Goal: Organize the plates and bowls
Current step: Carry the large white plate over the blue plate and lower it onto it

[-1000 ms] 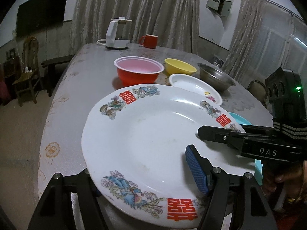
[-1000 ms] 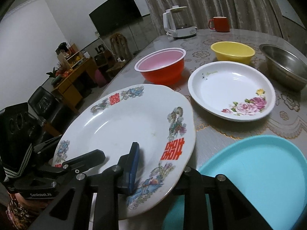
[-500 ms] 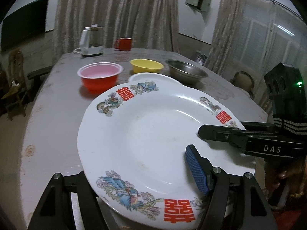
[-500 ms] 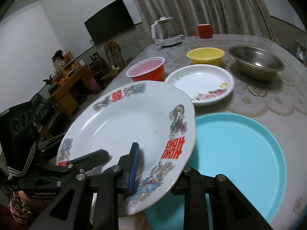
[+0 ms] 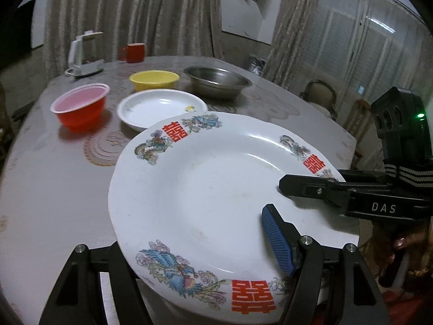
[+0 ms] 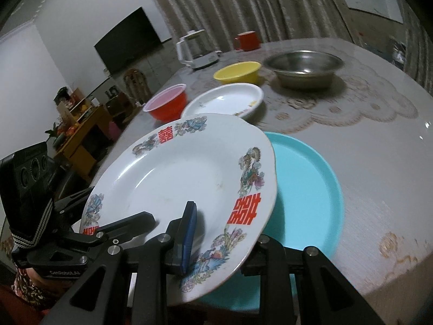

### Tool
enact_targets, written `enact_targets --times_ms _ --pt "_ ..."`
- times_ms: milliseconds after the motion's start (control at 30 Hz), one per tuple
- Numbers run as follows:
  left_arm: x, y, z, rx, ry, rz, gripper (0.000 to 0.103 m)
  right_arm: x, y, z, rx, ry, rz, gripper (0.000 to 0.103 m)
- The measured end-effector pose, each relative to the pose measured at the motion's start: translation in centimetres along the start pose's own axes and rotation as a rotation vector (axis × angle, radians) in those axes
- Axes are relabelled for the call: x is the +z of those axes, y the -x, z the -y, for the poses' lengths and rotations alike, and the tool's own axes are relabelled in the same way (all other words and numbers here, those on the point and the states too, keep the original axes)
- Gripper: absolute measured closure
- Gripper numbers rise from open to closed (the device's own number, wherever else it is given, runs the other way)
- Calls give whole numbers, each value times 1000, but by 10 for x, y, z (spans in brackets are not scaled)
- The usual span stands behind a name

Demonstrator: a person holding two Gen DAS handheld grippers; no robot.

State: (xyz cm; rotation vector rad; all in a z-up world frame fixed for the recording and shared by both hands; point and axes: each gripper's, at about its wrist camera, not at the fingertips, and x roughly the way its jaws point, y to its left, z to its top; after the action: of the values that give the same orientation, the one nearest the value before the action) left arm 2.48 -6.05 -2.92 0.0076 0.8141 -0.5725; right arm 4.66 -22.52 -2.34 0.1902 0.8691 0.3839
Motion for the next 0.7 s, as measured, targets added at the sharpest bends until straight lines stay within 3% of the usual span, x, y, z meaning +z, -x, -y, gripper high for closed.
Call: enact_targets --times_ms 367,700 --pt "5 -32 19 -59 7 -96 31 -14 12 39 -53 -86 -12 78" --pt "9 -41 25 -42 -12 -105 31 -14 12 55 -68 -118 -5 78"
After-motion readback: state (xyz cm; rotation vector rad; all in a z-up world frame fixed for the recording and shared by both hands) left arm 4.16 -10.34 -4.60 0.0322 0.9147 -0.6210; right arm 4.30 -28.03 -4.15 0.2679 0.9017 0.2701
